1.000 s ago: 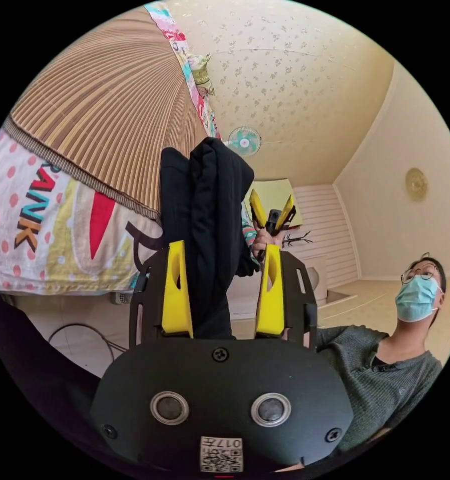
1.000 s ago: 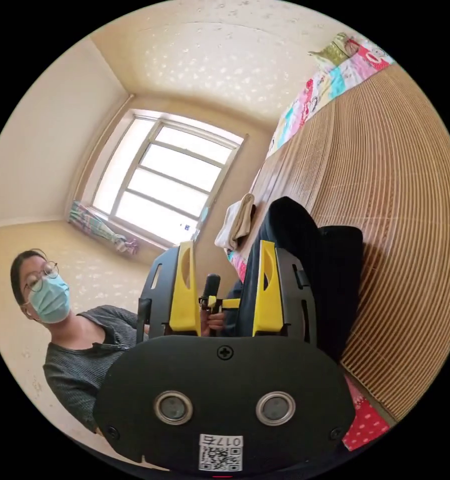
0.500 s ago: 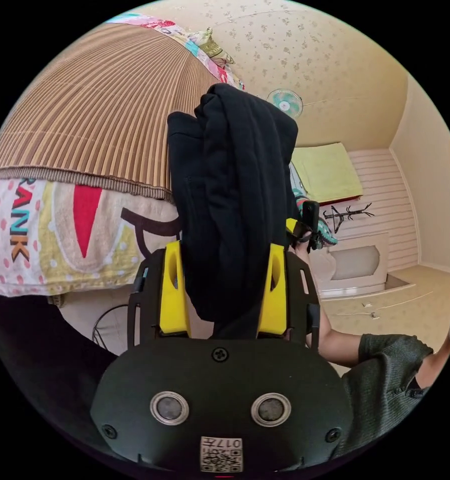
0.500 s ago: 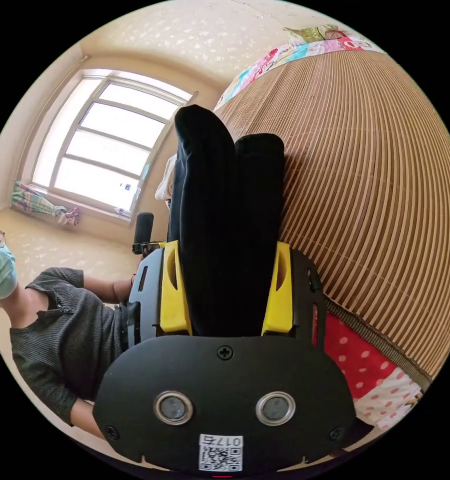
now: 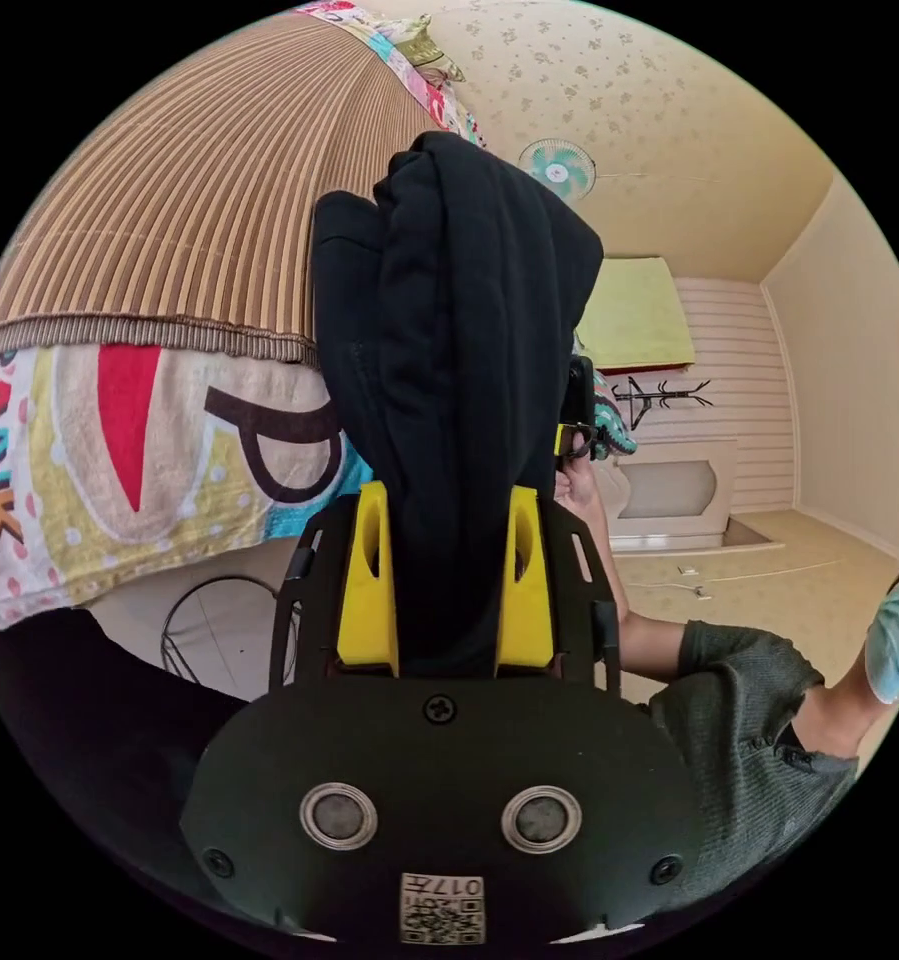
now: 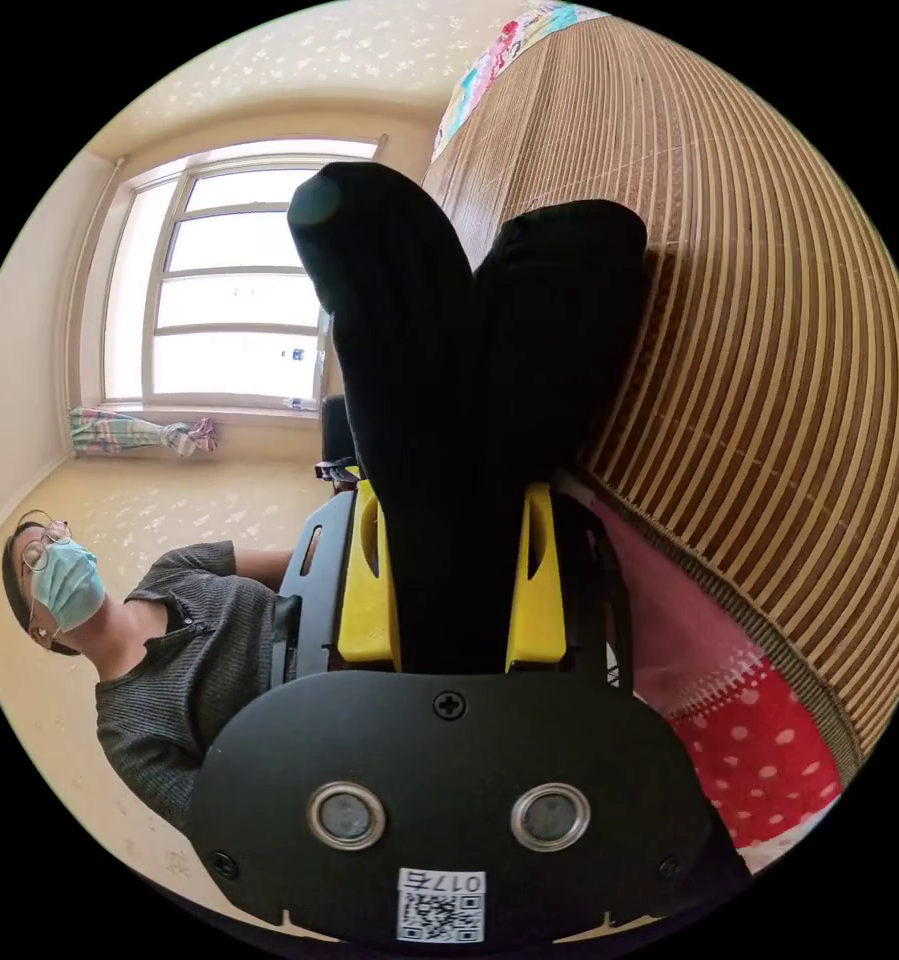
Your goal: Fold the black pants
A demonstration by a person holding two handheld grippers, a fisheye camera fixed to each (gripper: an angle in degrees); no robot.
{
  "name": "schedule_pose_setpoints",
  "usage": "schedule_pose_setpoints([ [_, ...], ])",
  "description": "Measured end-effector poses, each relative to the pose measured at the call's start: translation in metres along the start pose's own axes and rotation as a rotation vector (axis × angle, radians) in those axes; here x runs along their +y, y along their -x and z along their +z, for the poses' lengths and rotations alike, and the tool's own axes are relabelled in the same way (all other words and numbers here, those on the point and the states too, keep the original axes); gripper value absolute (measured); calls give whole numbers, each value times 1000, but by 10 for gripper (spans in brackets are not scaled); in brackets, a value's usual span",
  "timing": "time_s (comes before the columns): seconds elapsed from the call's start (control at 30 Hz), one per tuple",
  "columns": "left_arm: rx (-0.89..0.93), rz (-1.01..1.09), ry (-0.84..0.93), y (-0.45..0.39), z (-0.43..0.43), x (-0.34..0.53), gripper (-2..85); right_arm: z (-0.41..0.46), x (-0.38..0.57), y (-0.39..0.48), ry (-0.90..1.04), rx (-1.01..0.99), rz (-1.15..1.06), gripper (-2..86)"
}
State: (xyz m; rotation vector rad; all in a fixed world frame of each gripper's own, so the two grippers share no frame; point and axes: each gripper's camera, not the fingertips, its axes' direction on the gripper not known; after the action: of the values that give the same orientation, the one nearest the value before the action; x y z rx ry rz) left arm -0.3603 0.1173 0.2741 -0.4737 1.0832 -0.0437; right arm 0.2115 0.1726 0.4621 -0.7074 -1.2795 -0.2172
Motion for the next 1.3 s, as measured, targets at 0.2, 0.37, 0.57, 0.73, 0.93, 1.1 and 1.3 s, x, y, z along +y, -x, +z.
schedule_pose_setpoints([
  [0.2,-112,102,15,-28,-99,39,142,86,-32,36,66,-165,-74,164],
  [0.37,-169,135,-101,-53,-271,65,131,168,-148,119,184,-302,-261,150],
  [0.57,-547,137,-274,-125,-466,86,135,266,-311,263,194,-325,-476,144],
  [0.73,-672,-130,-397,-74,-569,75,165,341,-407,290,76,-191,-307,151],
  [0.93,-735,-470,-560,69,-561,116,172,353,-365,228,191,64,-189,62],
  [1.1,-637,-337,-794,55,-549,182,168,239,-250,188,156,80,-302,21],
  [1.3,-814,96,-1155,-93,-457,293,49,60,-62,155,-178,193,-205,6],
])
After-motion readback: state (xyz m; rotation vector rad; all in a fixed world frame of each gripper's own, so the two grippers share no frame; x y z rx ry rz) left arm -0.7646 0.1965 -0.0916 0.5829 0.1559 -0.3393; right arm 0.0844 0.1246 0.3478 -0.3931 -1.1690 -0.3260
